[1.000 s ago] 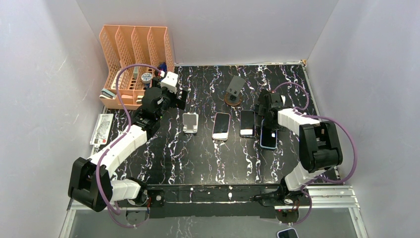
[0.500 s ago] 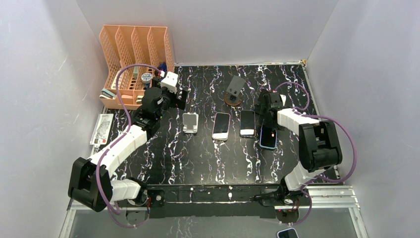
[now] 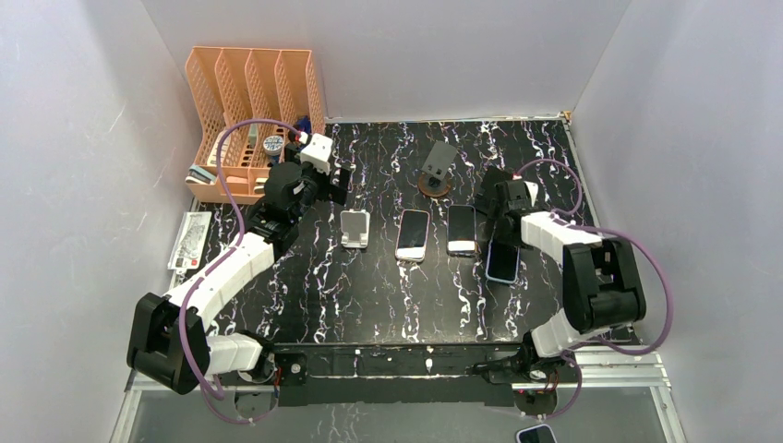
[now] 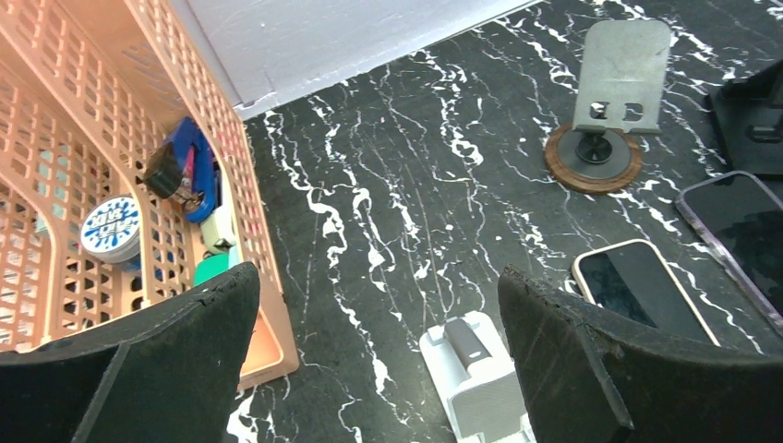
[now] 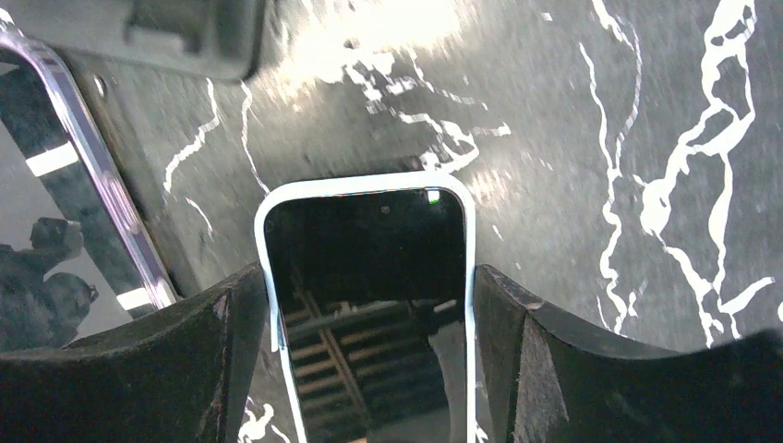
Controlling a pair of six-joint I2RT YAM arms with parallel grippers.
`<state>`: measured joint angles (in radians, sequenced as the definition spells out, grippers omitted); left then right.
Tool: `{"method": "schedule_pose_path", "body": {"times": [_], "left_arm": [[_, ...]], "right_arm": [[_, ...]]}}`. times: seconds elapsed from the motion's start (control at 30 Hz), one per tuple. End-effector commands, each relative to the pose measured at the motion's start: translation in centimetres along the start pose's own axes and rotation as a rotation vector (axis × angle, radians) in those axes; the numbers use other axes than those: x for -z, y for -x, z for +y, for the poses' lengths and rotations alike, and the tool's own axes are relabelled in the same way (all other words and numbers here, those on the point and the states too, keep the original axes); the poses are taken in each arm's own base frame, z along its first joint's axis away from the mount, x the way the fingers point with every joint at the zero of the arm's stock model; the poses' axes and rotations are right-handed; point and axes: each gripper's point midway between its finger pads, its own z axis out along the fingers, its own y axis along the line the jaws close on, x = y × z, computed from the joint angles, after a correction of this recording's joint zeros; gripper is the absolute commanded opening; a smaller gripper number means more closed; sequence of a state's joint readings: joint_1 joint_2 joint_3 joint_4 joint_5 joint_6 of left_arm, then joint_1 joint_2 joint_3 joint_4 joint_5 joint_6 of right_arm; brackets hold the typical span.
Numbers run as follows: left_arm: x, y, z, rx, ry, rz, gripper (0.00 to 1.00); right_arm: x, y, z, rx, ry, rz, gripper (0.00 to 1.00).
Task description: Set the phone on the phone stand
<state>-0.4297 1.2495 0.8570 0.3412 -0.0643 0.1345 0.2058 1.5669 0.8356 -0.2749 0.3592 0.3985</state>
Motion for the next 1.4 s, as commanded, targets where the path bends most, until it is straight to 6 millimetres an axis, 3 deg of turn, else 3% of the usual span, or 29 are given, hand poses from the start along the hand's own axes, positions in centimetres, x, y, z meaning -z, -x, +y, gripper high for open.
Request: {"method": "schedule_pose_path", "body": {"times": [0.0, 0.23, 0.4, 0.8, 0.9, 1.13, 1.37], "left_arm": [[0.3, 1.0, -2.1, 0.037, -0.107, -0.042, 0.98], [1.0, 3.1, -9.6, 0.16, -0.425, -0.11, 0.98], [1.8, 2.9, -16.1, 0.179, -0.622, -0.086, 0.98], [-0.6, -2.8, -28.4, 0.059, -0.752, -0.027, 0.98], [-1.9, -3.6, -30.5, 0.047, -0.759, -0.061, 0.98], [-4.1, -3.4, -32.7, 0.051, -0.705, -0.182, 0.98], [-3.9, -3.3, -36.0, 0.056, -0.844, -0.275, 0.98]], "right_arm": [[2.4, 1.0, -1.1, -0.054, -0.004, -0.088, 0.61], [6.3, 3.8, -1.3, -0.12, 0.059, -0.247, 0.6], [9.2, 5.6, -1.4, -0.139, 0.107, -0.353, 0.6], [10.4, 5.7, -1.2, -0.17, 0.153, -0.395, 0.59], [10.8, 5.8, -1.2, -0.171, 0.159, -0.404, 0.59], [11.8, 6.0, -1.3, -0.177, 0.18, -0.429, 0.59], [12.1, 5.9, -0.7, -0.174, 0.214, -0.429, 0.59]]}}
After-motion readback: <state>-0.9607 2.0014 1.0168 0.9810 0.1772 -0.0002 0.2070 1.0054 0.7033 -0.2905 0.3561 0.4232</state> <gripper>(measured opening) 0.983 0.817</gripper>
